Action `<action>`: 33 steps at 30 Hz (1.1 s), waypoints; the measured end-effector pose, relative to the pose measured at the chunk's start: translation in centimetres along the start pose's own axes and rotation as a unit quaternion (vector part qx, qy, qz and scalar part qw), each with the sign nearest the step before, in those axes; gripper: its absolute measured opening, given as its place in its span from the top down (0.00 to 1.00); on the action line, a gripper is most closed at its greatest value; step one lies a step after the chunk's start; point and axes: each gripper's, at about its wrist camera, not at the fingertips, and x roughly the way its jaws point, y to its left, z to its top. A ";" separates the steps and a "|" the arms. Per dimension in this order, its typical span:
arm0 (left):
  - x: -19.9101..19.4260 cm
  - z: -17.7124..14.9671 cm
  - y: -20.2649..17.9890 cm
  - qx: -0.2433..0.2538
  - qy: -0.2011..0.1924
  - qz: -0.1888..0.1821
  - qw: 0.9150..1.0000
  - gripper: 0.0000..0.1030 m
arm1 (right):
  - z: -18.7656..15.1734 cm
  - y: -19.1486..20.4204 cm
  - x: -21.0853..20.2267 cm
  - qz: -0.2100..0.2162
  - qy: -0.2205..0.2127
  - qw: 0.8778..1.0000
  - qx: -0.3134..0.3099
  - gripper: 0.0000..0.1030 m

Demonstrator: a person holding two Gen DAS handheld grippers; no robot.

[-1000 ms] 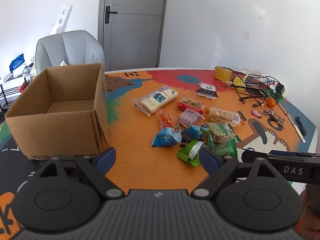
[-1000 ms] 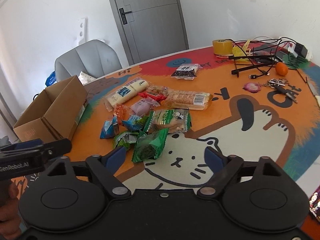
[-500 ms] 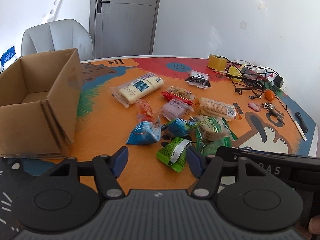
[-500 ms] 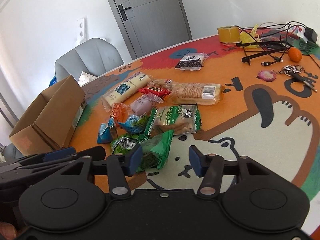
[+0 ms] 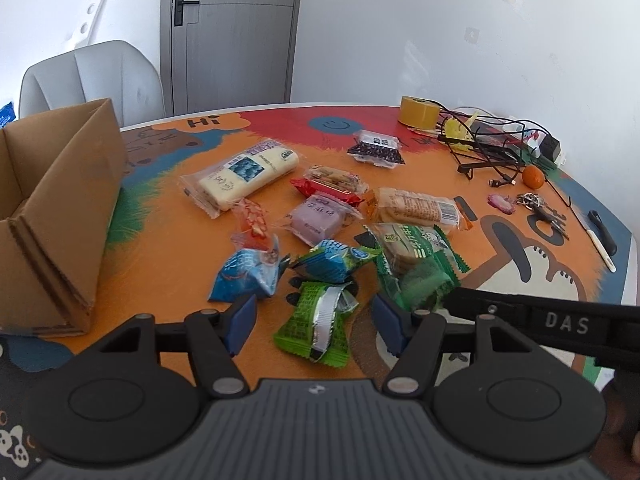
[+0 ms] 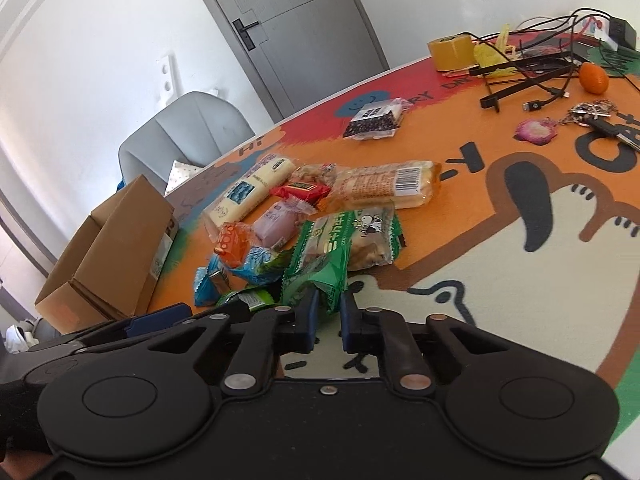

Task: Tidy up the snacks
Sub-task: 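Grasp a green snack bag with the left gripper while the right grasps a green chip bag, then lift both held green bags and carry them over the cardboard box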

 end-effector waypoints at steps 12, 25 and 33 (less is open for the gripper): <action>1.5 -1.0 -1.4 0.007 0.005 -0.006 1.000 0.73 | -0.1 -1.0 -1.4 -0.028 -0.014 1.000 0.000 0.80; -2.2 -1.4 0.4 -0.009 -0.018 0.021 1.000 0.74 | -0.5 0.9 0.4 -0.035 -0.020 0.999 -0.019 0.42; -5.1 -0.9 2.4 -0.023 -0.048 0.043 0.998 0.74 | -1.1 3.2 1.4 -0.069 -0.007 0.996 -0.059 0.66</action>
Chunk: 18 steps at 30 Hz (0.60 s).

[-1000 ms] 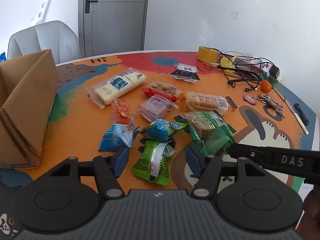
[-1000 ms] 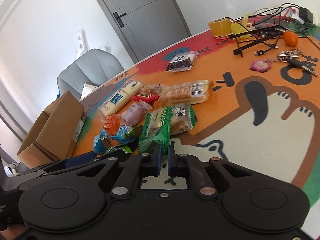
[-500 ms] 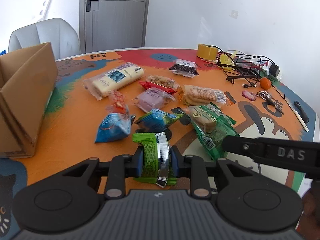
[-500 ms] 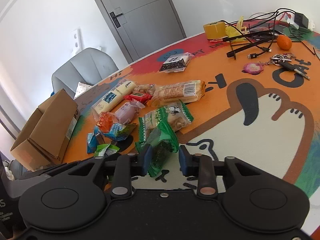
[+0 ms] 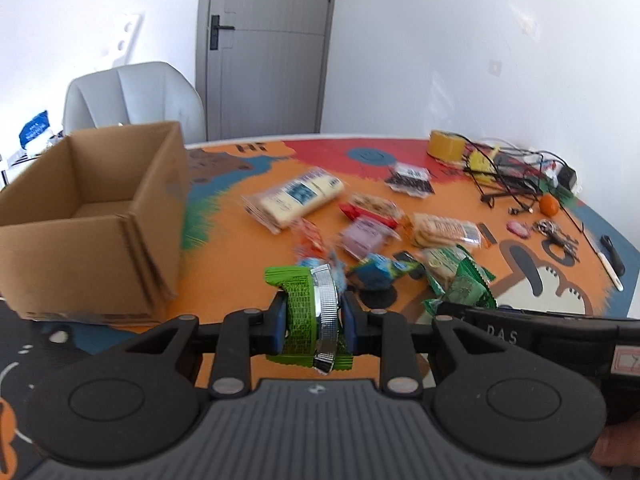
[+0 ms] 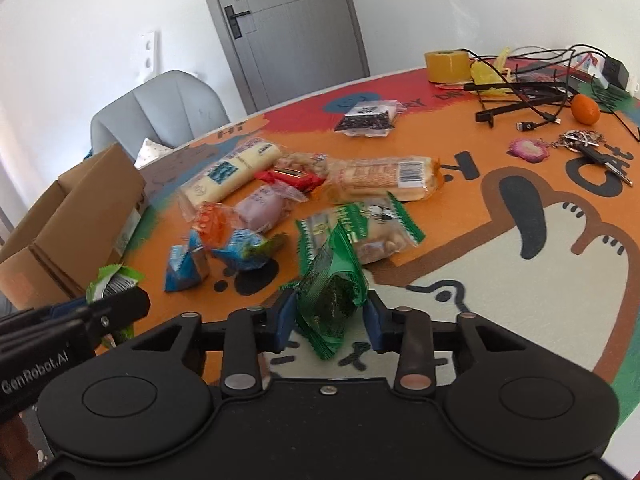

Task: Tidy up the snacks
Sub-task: 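Lift both held green bags and carry them over the cardboard box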

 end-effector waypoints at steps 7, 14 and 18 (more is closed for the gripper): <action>-2.0 1.1 0.9 0.004 -0.027 0.013 1.000 0.74 | 0.7 1.9 -2.2 0.025 -0.030 0.999 -0.010 0.67; -3.4 2.4 2.1 0.005 -0.050 0.031 0.998 0.74 | 1.8 3.5 -3.3 0.043 -0.053 0.998 -0.013 0.67; -3.6 3.2 3.0 0.003 -0.058 0.037 0.998 0.74 | 2.4 4.9 -3.6 0.057 -0.064 0.996 -0.017 0.67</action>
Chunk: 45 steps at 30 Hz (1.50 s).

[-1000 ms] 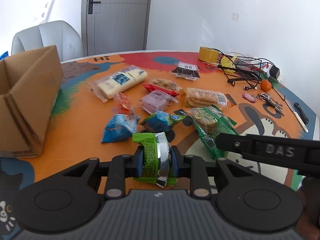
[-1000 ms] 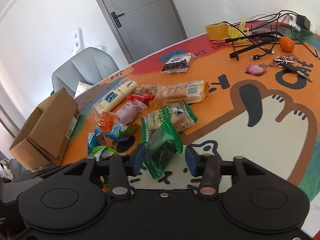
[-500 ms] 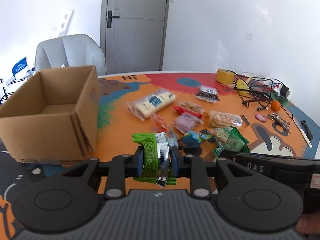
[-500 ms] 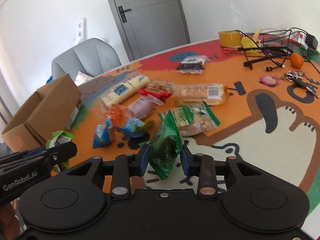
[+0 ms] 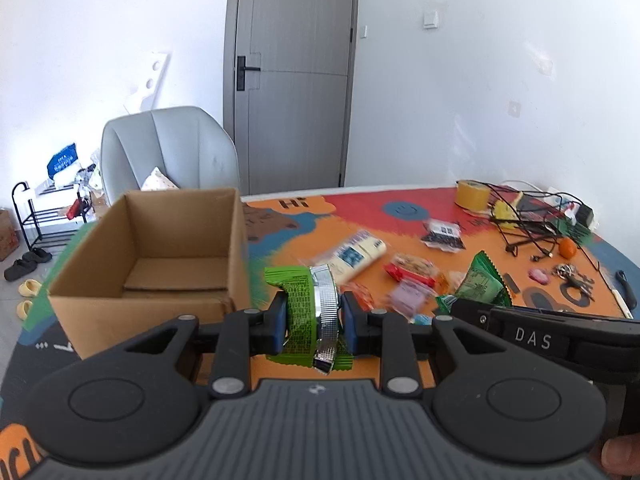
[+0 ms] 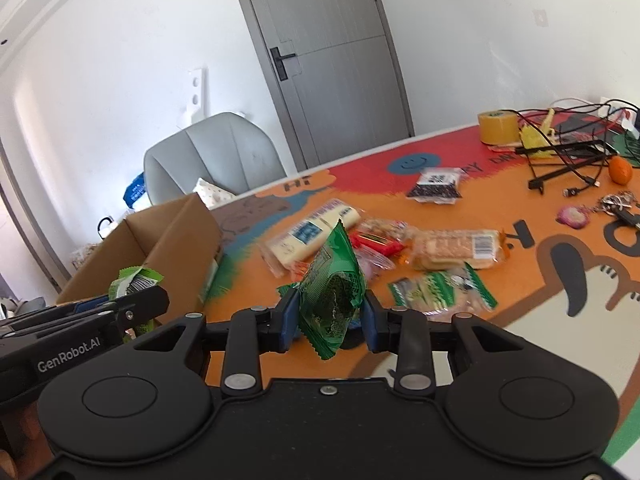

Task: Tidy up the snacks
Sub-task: 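Lift both held green bags and carry them over the cardboard box, then open both grippers to drop the green bags into the box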

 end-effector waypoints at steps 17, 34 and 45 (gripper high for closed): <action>-0.1 3.3 5.9 -0.037 -0.041 0.050 0.997 0.74 | 2.7 5.8 2.3 0.062 -0.017 0.997 -0.031 0.67; 3.1 3.9 13.0 -0.092 -0.025 0.079 0.992 0.73 | 4.0 11.6 7.4 0.103 0.003 0.993 -0.059 0.67; 1.9 3.2 15.6 -0.128 -0.024 0.098 0.987 0.62 | 4.3 14.0 10.0 0.127 0.017 0.990 -0.063 0.67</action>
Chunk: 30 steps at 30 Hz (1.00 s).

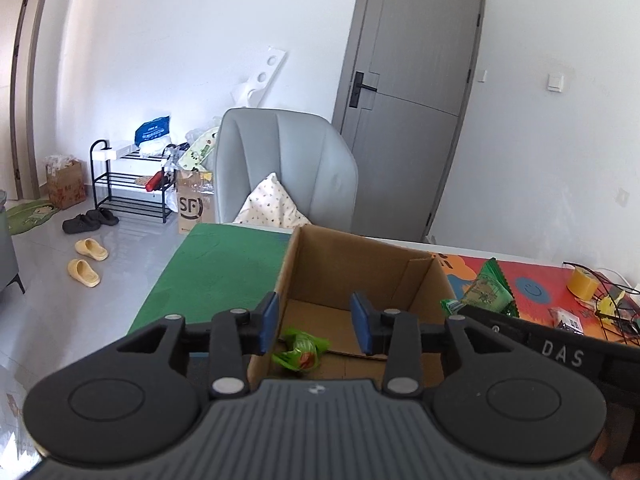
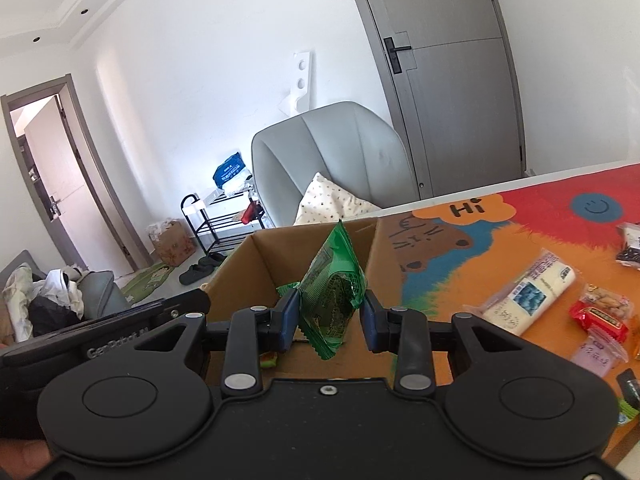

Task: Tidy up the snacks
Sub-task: 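Open both grippers to drop the green bags into the box, then move both grippers back over the snacks on the table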

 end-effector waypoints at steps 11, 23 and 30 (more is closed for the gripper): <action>-2.1 -0.1 1.3 -0.057 -0.008 0.036 0.998 0.21 | 0.3 0.1 0.3 0.006 -0.005 1.000 0.019 0.40; -2.8 -1.3 -0.9 -0.049 0.001 0.057 0.997 0.14 | -1.3 -3.0 -3.8 -0.074 -0.017 0.995 0.058 0.00; -3.1 -2.2 -3.4 -0.038 0.006 0.043 0.998 0.09 | -2.1 -5.1 -6.2 -0.102 -0.023 0.992 0.069 0.00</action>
